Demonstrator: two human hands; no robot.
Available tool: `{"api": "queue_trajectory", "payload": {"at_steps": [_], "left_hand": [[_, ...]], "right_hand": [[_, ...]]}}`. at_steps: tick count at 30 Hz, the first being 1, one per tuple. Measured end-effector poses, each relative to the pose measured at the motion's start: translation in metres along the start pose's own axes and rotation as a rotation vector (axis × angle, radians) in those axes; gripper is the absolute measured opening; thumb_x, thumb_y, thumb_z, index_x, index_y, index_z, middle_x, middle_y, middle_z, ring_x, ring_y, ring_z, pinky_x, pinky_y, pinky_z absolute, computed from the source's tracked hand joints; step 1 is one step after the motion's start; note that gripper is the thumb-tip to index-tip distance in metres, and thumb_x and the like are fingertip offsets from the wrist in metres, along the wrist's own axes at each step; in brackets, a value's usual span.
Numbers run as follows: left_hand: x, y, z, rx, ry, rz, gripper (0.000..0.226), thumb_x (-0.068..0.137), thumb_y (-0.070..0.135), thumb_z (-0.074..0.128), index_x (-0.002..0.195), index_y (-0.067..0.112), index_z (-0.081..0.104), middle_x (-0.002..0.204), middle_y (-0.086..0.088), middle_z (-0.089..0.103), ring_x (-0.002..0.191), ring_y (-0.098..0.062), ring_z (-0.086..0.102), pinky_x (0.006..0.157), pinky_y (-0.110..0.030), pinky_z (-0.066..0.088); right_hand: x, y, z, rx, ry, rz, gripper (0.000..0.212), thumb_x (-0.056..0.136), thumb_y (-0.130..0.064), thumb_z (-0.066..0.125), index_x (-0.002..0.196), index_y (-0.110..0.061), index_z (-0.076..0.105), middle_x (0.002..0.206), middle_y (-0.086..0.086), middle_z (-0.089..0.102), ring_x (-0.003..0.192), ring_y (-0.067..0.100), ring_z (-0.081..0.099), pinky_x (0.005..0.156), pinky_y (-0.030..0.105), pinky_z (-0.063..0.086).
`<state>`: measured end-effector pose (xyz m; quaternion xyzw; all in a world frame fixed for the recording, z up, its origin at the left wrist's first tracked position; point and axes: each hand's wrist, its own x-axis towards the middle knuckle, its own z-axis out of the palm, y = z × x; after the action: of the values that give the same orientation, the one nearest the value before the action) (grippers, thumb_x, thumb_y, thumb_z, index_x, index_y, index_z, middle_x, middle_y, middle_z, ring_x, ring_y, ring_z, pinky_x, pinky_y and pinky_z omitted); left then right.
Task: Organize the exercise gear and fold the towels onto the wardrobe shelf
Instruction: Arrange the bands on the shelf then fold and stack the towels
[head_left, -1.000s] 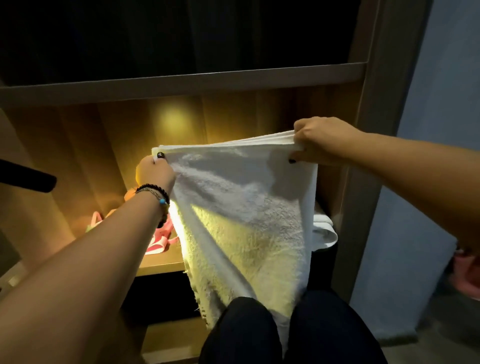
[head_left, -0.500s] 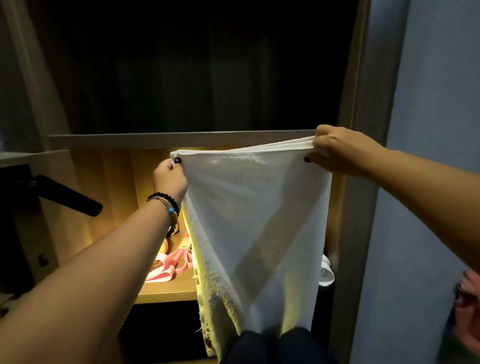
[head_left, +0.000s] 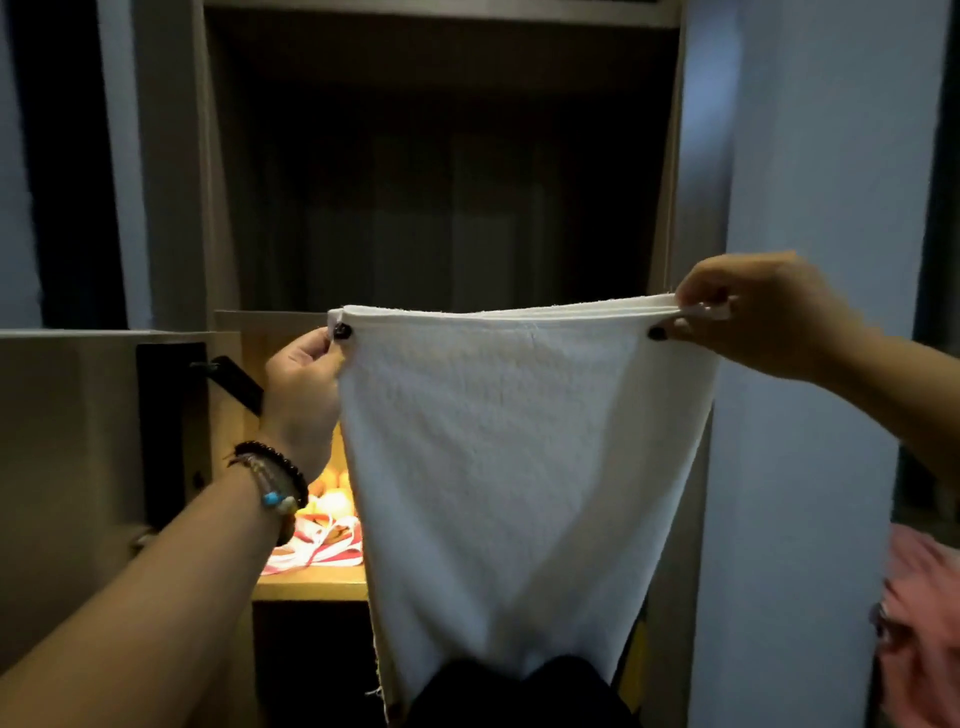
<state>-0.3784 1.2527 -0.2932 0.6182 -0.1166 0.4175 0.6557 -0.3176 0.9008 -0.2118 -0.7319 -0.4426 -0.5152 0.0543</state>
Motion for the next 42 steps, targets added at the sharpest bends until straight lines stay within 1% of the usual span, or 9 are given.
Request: {"api": "queue_trajectory", "payload": {"at_steps": [4, 11, 16, 21, 26, 31, 36, 39, 42], "left_hand": [[-0.049, -0.006, -0.029, -0.238, -0.209, -0.145, 0.021, 0.093, 0.023, 0.054, 0.099, 0.01, 0.07, 0.093, -0.01, 0.07, 0.082, -0.021, 0.068, 0.065, -0.027, 0.055], [-0.142, -0.089, -0.034, -0.472, -0.569, -0.691, 0.034, 0.059, 0.024, 0.088, 0.085, 0.006, 0.075, 0.081, -0.014, 0.069, 0.074, -0.025, 0.067, 0.071, -0.034, 0.055], [-0.168, -0.139, -0.021, -0.334, -0.273, -0.974, 0.024, 0.087, 0.019, 0.056, 0.076, 0.009, 0.075, 0.077, -0.011, 0.068, 0.067, -0.022, 0.067, 0.066, -0.035, 0.053], [-0.162, -0.203, -0.041, 0.0, -0.097, -1.189, 0.034, 0.086, 0.022, 0.066, 0.103, -0.007, 0.067, 0.075, -0.014, 0.067, 0.063, -0.027, 0.063, 0.063, -0.033, 0.048], [-0.156, -0.251, -0.053, 0.255, -0.161, -1.201, 0.055, 0.068, 0.033, 0.074, 0.096, -0.013, 0.062, 0.086, -0.026, 0.063, 0.076, -0.033, 0.059, 0.069, -0.041, 0.045], [-0.129, -0.287, -0.036, 0.526, -0.237, -1.06, 0.028, 0.089, 0.017, 0.06, 0.072, -0.005, 0.055, 0.075, -0.014, 0.053, 0.067, -0.025, 0.048, 0.065, -0.036, 0.036], [-0.114, -0.327, -0.029, 0.809, -0.322, -1.098, 0.038, 0.091, 0.038, 0.062, 0.113, 0.008, 0.054, 0.112, -0.011, 0.059, 0.092, -0.024, 0.058, 0.071, -0.03, 0.042], [-0.121, -0.342, -0.025, 0.606, -0.31, -1.289, 0.06, 0.093, 0.041, 0.059, 0.138, 0.004, 0.043, 0.13, -0.014, 0.057, 0.101, -0.031, 0.062, 0.072, -0.034, 0.05], [-0.123, -0.34, -0.013, 0.331, -0.246, -1.399, 0.045, 0.095, 0.035, 0.057, 0.123, -0.001, 0.057, 0.108, -0.018, 0.068, 0.081, -0.028, 0.066, 0.055, -0.027, 0.052]], "right_hand": [[-0.048, -0.032, -0.022, 0.291, -0.088, 0.162, 0.041, 0.071, -0.053, 0.067, 0.08, -0.014, 0.069, 0.088, -0.001, 0.057, 0.077, 0.016, 0.058, 0.064, 0.019, 0.049], [-0.149, -0.077, 0.03, 0.921, -0.569, 0.558, 0.024, 0.076, -0.029, 0.079, 0.063, -0.017, 0.062, 0.099, 0.002, 0.071, 0.094, 0.02, 0.068, 0.081, 0.03, 0.056], [-0.193, -0.083, 0.106, 0.865, -0.644, 0.936, 0.023, 0.072, -0.015, 0.079, 0.069, 0.001, 0.063, 0.084, 0.004, 0.073, 0.079, 0.018, 0.068, 0.071, 0.029, 0.056], [-0.213, -0.075, 0.171, 0.763, -0.695, 1.174, 0.015, 0.071, -0.014, 0.083, 0.076, -0.009, 0.069, 0.076, 0.002, 0.072, 0.074, 0.016, 0.066, 0.062, 0.021, 0.051], [-0.233, -0.074, 0.216, 0.747, -0.821, 1.319, 0.019, 0.075, -0.026, 0.08, 0.09, -0.024, 0.068, 0.092, -0.01, 0.067, 0.083, 0.009, 0.062, 0.064, 0.018, 0.044], [-0.247, -0.068, 0.233, 0.793, -0.848, 1.524, 0.016, 0.078, -0.022, 0.078, 0.092, -0.02, 0.069, 0.093, -0.001, 0.07, 0.082, 0.017, 0.065, 0.063, 0.021, 0.046], [-0.258, -0.069, 0.252, 0.669, -0.793, 1.756, 0.039, 0.08, -0.031, 0.076, 0.109, -0.013, 0.057, 0.091, 0.0, 0.061, 0.078, 0.015, 0.057, 0.065, 0.03, 0.042], [-0.267, -0.067, 0.261, 0.628, -0.893, 1.826, 0.05, 0.081, -0.047, 0.07, 0.115, -0.013, 0.057, 0.105, 0.004, 0.06, 0.086, 0.019, 0.057, 0.065, 0.029, 0.041], [-0.266, -0.061, 0.263, 0.641, -0.984, 1.814, 0.051, 0.082, -0.052, 0.065, 0.094, -0.002, 0.065, 0.091, 0.013, 0.068, 0.077, 0.025, 0.063, 0.057, 0.026, 0.043]]}}
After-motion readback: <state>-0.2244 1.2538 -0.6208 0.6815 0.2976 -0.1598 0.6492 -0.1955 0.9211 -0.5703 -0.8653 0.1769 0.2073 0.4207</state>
